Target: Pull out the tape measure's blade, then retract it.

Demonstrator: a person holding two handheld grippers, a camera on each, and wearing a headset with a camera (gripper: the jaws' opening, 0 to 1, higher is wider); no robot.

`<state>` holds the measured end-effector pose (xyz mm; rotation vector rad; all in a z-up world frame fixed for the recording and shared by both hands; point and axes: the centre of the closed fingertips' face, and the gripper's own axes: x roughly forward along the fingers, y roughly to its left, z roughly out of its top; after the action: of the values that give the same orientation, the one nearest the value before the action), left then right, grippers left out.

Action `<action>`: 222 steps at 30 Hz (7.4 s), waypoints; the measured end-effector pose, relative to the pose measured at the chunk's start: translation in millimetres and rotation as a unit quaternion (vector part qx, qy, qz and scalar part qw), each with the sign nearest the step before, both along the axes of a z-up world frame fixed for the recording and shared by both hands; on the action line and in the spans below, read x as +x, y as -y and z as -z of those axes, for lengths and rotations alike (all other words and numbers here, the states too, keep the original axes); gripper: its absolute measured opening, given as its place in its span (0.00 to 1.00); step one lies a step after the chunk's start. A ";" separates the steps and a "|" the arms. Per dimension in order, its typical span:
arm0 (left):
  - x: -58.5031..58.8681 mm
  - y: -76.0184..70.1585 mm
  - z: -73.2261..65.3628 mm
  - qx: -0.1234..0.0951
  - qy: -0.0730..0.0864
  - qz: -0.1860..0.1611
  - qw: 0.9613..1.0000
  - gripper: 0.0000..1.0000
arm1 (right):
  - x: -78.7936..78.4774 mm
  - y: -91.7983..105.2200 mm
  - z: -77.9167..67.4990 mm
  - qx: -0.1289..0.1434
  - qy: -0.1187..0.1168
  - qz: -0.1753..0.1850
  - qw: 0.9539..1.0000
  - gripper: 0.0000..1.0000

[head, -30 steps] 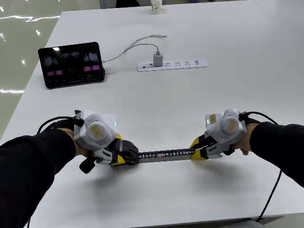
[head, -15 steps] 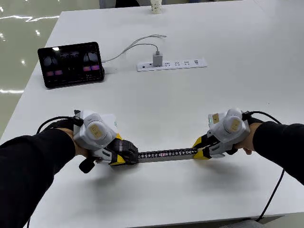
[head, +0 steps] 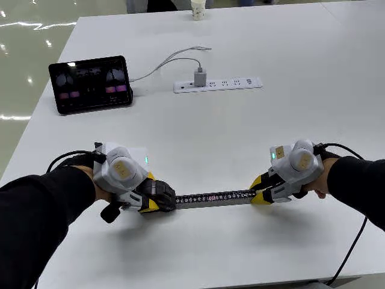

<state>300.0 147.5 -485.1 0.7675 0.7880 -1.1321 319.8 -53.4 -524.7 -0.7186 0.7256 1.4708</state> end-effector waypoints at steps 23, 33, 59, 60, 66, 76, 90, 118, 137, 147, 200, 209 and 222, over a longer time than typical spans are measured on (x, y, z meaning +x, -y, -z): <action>-0.2 -1.0 0.4 0.001 0.001 -0.002 1.000 0.29 | 4.2 16.6 0.8 -0.006 0.000 0.010 1.000 0.10; 0.0 -1.1 0.3 0.001 0.001 -0.001 1.000 0.29 | 4.1 22.4 -3.6 -0.009 -0.001 0.014 1.000 0.10; 0.1 -1.0 -0.1 0.002 0.002 -0.002 1.000 0.29 | 3.7 33.9 -5.0 -0.010 0.000 0.022 1.000 0.10; 0.0 -0.9 -0.1 0.002 0.002 -0.003 1.000 0.29 | 3.6 34.7 -5.2 -0.010 0.000 0.022 1.000 0.10; 0.2 -0.9 -0.3 0.003 0.002 -0.002 1.000 0.29 | 3.2 39.6 -6.9 -0.011 -0.002 0.024 1.000 0.10; 0.2 -0.3 -1.4 0.004 0.002 -0.002 1.000 0.29 | 4.1 45.6 -7.0 -0.011 -0.004 0.024 1.000 0.10; 0.2 -0.3 -0.3 0.005 0.002 -0.001 1.000 0.29 | 6.5 51.0 -3.2 -0.013 -0.006 0.024 1.000 0.10; 0.9 1.5 0.8 0.005 0.010 0.002 1.000 0.30 | 2.6 47.5 -7.5 -0.035 -0.011 0.016 0.999 0.12; 1.3 -0.9 -1.0 0.001 0.003 -0.006 1.000 0.31 | 4.4 50.1 -7.3 -0.060 -0.005 0.020 0.998 0.12; 1.6 -4.3 -2.6 0.006 -0.008 -0.018 1.000 0.30 | 8.8 52.2 -3.0 -0.073 0.009 0.004 0.997 0.13; -4.8 -28.4 -33.1 -0.142 -0.051 -0.238 0.960 0.99 | -1.6 53.1 -37.9 0.015 0.002 0.172 0.985 0.79; -6.5 -48.3 -34.1 -0.145 -0.019 -0.277 0.950 0.99 | -1.0 57.7 -41.6 0.050 0.000 0.227 0.973 0.94; -18.0 -75.4 -31.5 -0.142 0.004 -0.316 0.938 0.99 | -5.0 76.3 -48.6 0.064 0.016 0.270 0.961 0.99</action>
<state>281.9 223.0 -453.6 0.2373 0.7652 -0.6359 314.9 -129.6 -476.1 -0.3989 0.7232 0.9913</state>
